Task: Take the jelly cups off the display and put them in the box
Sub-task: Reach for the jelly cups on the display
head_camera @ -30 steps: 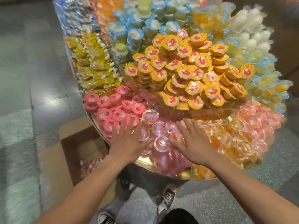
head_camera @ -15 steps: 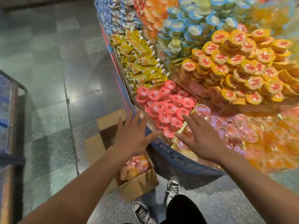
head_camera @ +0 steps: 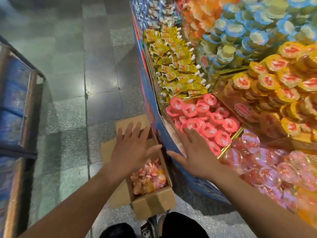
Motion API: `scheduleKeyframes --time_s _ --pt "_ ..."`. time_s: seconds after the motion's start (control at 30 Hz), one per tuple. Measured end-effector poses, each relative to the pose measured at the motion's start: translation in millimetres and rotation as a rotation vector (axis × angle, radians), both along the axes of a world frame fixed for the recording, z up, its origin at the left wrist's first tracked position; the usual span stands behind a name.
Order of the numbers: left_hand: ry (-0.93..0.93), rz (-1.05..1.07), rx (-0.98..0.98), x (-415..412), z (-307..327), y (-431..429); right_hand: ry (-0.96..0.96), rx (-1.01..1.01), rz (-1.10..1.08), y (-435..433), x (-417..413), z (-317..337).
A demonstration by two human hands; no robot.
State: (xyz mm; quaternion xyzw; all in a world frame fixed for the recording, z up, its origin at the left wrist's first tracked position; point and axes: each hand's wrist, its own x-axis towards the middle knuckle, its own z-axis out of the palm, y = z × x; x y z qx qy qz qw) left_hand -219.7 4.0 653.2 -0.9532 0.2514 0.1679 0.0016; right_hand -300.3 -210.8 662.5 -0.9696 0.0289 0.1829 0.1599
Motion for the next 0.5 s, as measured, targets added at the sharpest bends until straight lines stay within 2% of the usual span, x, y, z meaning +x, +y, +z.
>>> scheduleKeyframes --time_s 0.13,0.3,0.5 --pt "0.061 0.055 -0.005 26.6 -27.0 12.0 0.024 0.021 0.048 12.6 31.3 -30.5" --pt "0.115 0.023 0.008 52.0 -69.8 24.5 0.074 0.014 0.01 31.6 46.1 -74.4" --pt "0.106 -0.078 -0.009 90.3 -160.1 41.9 0.124 0.049 -0.054 63.7 66.0 -162.6"
